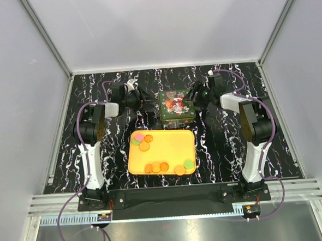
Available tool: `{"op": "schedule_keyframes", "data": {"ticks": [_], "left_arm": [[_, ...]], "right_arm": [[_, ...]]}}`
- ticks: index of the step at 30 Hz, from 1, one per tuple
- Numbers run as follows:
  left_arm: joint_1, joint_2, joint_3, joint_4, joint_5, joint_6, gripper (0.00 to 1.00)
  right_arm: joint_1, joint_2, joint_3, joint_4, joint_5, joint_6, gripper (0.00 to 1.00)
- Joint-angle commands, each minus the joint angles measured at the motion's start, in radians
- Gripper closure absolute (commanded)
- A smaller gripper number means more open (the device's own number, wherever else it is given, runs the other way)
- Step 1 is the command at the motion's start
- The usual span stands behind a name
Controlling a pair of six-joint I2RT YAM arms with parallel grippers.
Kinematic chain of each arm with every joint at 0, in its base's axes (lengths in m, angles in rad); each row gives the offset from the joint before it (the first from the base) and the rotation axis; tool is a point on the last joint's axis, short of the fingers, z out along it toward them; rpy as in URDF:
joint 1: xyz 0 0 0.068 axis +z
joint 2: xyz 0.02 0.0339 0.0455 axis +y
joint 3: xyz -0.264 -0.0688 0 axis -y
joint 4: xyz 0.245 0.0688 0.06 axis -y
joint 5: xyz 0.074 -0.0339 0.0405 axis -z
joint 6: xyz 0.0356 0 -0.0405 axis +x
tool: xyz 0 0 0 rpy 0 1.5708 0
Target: Pack the cookies
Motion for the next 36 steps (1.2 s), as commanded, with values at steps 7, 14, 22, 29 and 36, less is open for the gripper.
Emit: {"op": "schedule_keyframes", "data": {"ticks": [7,14,22,29,36], "left_arm": [[-0.046,-0.063,-0.005,0.038,-0.016,0.030,0.38],[-0.058,-0.069,-0.014,0.063,-0.013,0.019,0.38],[-0.069,-0.072,-0.002,0.042,-0.016,0.027,0.38],[-0.074,-0.072,-0.013,0.046,-0.014,0.022,0.38],[-0.084,-0.072,-0.003,0.040,-0.017,0.021,0.38]], "right_arm": [[0.032,-0.009,0.066,-0.052,0.063,-0.051,0.24],[0.041,-0.022,0.076,-0.062,0.079,-0.068,0.24],[0.060,-0.043,0.100,-0.130,0.103,-0.088,0.24],[0.076,-0.054,0.122,-0.165,0.123,-0.103,0.24],[0.098,-0.054,0.149,-0.208,0.163,-0.136,0.23]]}}
